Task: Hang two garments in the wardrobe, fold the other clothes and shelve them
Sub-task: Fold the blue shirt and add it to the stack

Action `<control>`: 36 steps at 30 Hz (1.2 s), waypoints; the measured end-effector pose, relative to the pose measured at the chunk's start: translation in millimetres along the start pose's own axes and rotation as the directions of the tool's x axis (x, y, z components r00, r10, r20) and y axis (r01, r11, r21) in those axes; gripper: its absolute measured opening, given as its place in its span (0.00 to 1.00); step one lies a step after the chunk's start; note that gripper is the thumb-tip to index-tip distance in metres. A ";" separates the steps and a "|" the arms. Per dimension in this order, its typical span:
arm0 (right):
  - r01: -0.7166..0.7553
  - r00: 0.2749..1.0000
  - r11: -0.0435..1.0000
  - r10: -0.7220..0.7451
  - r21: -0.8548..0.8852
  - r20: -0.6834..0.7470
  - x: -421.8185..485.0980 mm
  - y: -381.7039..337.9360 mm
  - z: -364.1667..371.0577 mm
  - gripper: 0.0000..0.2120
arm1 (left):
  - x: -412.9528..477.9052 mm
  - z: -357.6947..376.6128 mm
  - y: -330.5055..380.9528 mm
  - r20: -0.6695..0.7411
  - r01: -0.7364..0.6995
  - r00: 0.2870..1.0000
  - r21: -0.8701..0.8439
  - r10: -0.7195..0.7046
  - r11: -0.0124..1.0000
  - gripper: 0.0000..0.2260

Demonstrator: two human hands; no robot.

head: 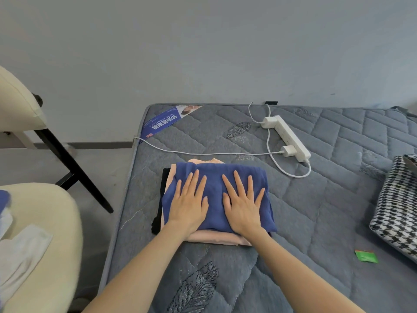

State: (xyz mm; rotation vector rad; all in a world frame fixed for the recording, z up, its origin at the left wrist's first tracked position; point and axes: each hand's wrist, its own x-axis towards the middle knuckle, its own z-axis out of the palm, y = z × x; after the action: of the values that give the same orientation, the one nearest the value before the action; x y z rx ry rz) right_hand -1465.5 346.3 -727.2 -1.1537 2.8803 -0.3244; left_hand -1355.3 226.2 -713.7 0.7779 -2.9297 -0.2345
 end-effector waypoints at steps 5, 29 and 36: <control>-0.161 0.987 0.979 0.162 0.127 0.005 8.2 2.0 8.2 0.26 | 11.1 11.4 -13.1 0.014 0.148 0.989 -0.089 -0.148 0.985 0.33; -0.135 0.990 0.991 0.135 -0.010 -0.047 -24.5 0.4 -83.4 0.17 | -67.3 -58.9 -49.4 0.190 0.210 0.955 0.112 -0.228 0.971 0.21; 0.141 0.989 0.964 -0.127 0.227 -0.074 -29.3 -85.1 -126.1 0.16 | -110.6 -111.6 -82.3 -0.023 0.293 0.953 -0.179 -0.302 0.939 0.19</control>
State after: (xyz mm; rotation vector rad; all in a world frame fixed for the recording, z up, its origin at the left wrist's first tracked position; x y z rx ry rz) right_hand -1398.6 329.7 -588.5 -1.3169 2.7227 -0.6900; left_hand -1204.6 197.2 -624.8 1.1771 -2.6865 -0.4798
